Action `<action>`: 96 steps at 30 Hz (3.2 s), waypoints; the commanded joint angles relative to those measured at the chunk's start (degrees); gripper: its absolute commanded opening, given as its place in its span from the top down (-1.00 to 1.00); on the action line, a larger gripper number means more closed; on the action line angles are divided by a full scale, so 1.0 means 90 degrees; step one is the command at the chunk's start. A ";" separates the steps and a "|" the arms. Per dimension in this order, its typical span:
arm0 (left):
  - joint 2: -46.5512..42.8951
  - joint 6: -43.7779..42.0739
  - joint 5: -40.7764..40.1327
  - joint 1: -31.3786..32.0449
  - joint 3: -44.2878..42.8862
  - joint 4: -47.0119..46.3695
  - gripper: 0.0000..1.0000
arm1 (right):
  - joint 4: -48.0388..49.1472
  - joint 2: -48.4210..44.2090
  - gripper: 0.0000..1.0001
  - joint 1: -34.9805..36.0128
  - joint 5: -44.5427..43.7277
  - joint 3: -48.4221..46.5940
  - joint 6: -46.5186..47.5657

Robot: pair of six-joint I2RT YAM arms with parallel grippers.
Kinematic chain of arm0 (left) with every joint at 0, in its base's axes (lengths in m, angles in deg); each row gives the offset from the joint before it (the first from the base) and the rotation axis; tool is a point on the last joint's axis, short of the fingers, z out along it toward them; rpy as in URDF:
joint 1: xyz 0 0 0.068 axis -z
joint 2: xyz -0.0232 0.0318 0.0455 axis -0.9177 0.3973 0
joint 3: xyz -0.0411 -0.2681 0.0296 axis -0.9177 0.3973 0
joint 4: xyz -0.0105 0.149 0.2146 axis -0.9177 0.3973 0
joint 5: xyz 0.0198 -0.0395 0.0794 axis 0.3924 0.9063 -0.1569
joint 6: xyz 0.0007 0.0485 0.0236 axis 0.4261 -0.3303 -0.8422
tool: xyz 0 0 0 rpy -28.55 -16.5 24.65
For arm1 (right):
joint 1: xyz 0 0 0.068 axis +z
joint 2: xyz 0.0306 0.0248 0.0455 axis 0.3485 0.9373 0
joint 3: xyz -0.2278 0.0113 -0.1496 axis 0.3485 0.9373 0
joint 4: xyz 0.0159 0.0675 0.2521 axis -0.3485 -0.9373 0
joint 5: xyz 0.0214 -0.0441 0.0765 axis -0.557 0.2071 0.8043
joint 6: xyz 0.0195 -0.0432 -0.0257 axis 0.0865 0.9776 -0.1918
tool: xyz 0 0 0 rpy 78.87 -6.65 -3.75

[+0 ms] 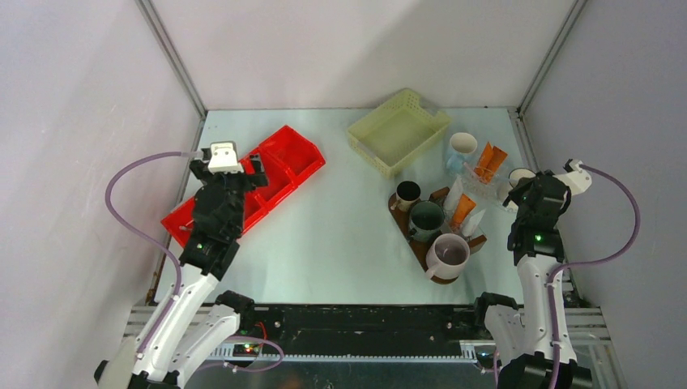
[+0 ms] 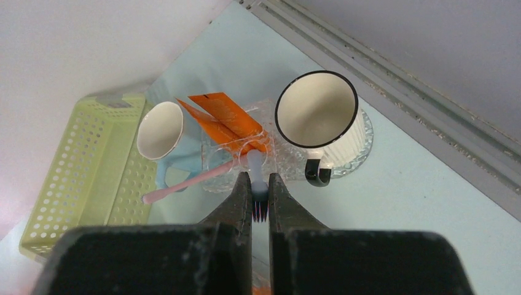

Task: Prepare toiletry sets of a toothbrush and toothpaste on the tray
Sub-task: Place the toothbrush in the toothpaste holder, then adjust the toothbrush in the toothpaste holder.

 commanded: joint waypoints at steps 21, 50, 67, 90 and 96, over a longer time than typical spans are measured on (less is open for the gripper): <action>-0.0101 -0.0117 -0.0101 -0.0126 0.0040 -0.0282 -0.97 | 0.0944 0.0519 1.00 -0.0090 0.0117 0.0440 -0.0639; -0.0204 -0.0129 -0.0032 -0.0221 0.0104 -0.0379 -0.98 | 0.2667 0.1722 0.69 0.0447 -0.0423 0.0794 0.0021; -0.0210 -0.0085 -0.0003 -0.0270 0.0101 -0.0381 -0.98 | 0.2278 0.0789 -0.18 0.0433 -0.0418 0.0789 0.0311; 0.0012 -0.0144 -0.0023 -0.0278 0.0063 -0.0255 -0.99 | -0.1164 0.2160 -0.33 0.0721 0.2344 -0.3077 0.4553; 0.0212 -0.0212 -0.0086 -0.0276 0.0092 -0.0276 -0.98 | -0.2626 0.3424 -0.29 0.0673 0.3125 -0.4371 0.5854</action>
